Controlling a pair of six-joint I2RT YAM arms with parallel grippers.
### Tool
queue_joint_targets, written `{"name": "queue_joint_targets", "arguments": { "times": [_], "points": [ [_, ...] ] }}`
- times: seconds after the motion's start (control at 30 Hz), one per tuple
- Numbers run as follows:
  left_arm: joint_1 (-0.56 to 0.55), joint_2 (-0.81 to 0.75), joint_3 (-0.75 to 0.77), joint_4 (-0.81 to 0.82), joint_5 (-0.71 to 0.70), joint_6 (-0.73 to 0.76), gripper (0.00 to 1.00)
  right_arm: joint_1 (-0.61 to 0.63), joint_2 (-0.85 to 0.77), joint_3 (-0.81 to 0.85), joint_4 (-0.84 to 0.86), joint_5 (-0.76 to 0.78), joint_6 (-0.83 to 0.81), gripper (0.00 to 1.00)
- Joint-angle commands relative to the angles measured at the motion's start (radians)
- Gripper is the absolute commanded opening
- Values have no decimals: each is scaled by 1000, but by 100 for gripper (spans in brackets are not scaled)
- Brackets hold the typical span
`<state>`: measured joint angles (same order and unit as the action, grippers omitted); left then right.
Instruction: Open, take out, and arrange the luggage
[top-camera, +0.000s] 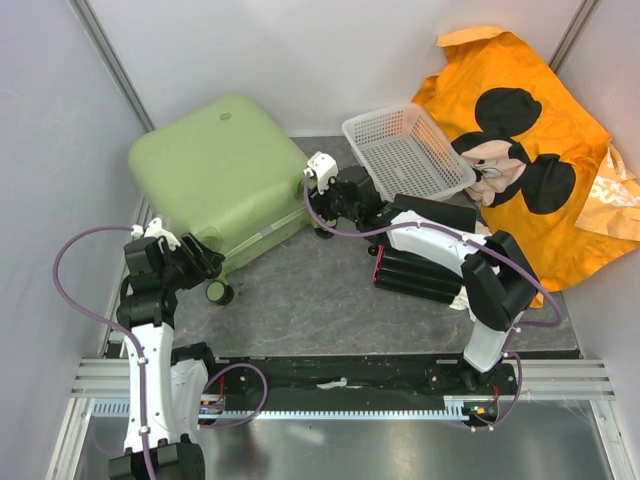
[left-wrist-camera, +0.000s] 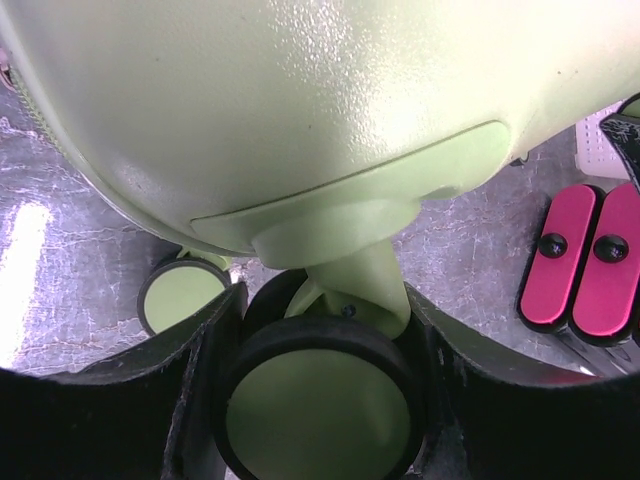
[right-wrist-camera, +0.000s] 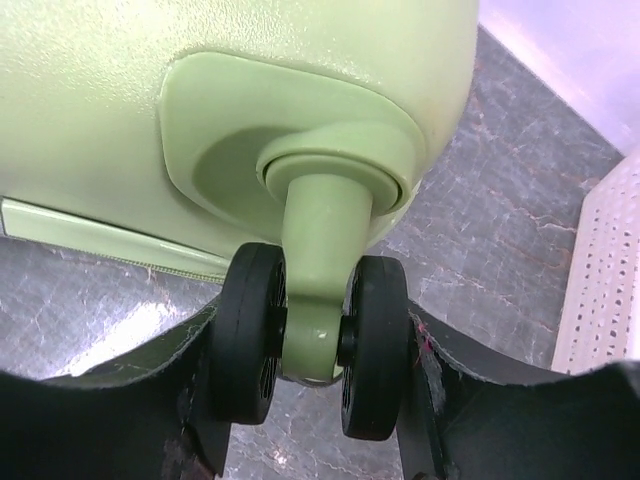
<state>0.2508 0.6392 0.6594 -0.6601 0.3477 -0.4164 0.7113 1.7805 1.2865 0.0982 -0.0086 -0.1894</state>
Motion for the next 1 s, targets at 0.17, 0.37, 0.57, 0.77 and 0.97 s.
{"name": "queue_joint_targets", "arguments": {
  "times": [0.17,0.37,0.57,0.77,0.97],
  "points": [
    [10,112,39,339,28,-21,2,5,-254,-200,28,2,102,0],
    [10,189,94,363,22,-15,2,68,-305,-222,-8,-1,148,0],
    [36,267,232,303,-123,86,2,252,-302,-211,-14,38,226,0],
    [214,356,278,294,-110,68,2,369,-241,-191,44,15,330,0],
    [215,297,266,294,-165,100,43,416,-176,-124,43,51,403,0]
  ]
}}
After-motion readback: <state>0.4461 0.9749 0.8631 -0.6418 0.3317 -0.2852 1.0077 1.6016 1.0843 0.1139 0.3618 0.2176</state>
